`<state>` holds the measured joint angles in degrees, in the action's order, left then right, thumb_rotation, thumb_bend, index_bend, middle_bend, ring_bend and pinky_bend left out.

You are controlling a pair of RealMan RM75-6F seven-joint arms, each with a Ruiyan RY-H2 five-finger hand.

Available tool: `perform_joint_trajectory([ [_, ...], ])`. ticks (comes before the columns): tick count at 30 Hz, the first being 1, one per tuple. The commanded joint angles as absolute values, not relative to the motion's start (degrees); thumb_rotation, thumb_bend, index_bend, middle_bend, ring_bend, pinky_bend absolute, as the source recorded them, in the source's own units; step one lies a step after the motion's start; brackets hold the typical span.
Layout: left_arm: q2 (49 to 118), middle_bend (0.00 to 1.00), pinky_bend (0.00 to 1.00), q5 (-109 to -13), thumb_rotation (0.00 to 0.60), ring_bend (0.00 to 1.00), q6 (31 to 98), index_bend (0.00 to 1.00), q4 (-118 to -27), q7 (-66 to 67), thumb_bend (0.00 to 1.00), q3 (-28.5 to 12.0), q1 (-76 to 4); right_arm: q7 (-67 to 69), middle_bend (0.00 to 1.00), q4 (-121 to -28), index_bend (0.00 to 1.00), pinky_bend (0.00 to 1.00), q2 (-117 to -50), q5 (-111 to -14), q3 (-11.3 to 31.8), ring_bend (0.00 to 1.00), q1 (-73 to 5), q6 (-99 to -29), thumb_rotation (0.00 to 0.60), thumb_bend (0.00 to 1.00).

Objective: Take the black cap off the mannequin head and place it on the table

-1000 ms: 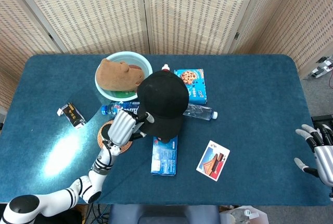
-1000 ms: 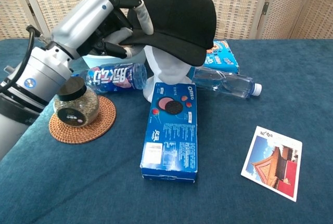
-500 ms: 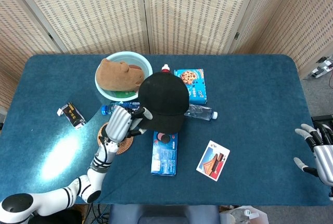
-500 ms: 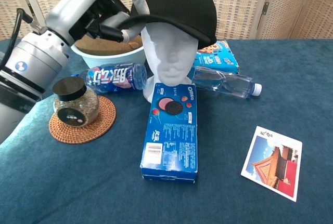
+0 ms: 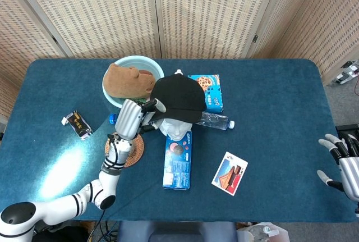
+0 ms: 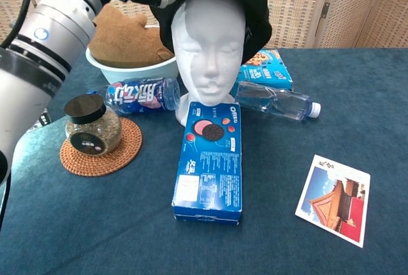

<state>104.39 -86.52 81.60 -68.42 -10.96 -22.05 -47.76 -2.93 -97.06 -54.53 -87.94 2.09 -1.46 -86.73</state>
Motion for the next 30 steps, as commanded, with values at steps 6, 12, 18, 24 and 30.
perform_joint_trajectory([
  [6,102.1,1.0,1.0,-83.2,0.6,1.0,79.8,0.63,-69.7,-10.8,0.36,-25.8,-49.7,-2.6,0.19,-96.9,0.24,0.15,-54.5,-88.2,2.0,0.04,-1.3,-87.1,0.6,0.19],
  [12,100.9,1.0,1.0,-81.5,0.6,1.0,80.7,0.62,-70.2,-11.8,0.36,-28.3,-50.4,-2.5,0.19,-96.9,0.24,0.15,-54.6,-88.4,2.0,0.05,-1.1,-87.5,0.6,0.19],
  [18,98.4,1.0,1.0,-80.1,0.6,1.0,81.8,0.62,-70.7,-12.9,0.36,-29.9,-49.8,-2.3,0.19,-96.7,0.24,0.15,-54.5,-88.4,1.9,0.05,-0.9,-87.6,0.6,0.19],
  [24,94.3,1.0,1.0,-80.0,0.6,1.0,84.2,0.62,-72.7,-13.6,0.36,-30.3,-47.3,-2.2,0.19,-96.6,0.24,0.14,-54.6,-88.6,1.9,0.05,-1.1,-87.2,0.6,0.19],
  [30,89.6,1.0,1.0,-79.9,0.6,1.0,87.3,0.62,-75.2,-15.9,0.36,-30.8,-43.7,-2.2,0.19,-96.6,0.24,0.15,-54.7,-88.8,2.0,0.05,-1.5,-86.7,0.6,0.19],
])
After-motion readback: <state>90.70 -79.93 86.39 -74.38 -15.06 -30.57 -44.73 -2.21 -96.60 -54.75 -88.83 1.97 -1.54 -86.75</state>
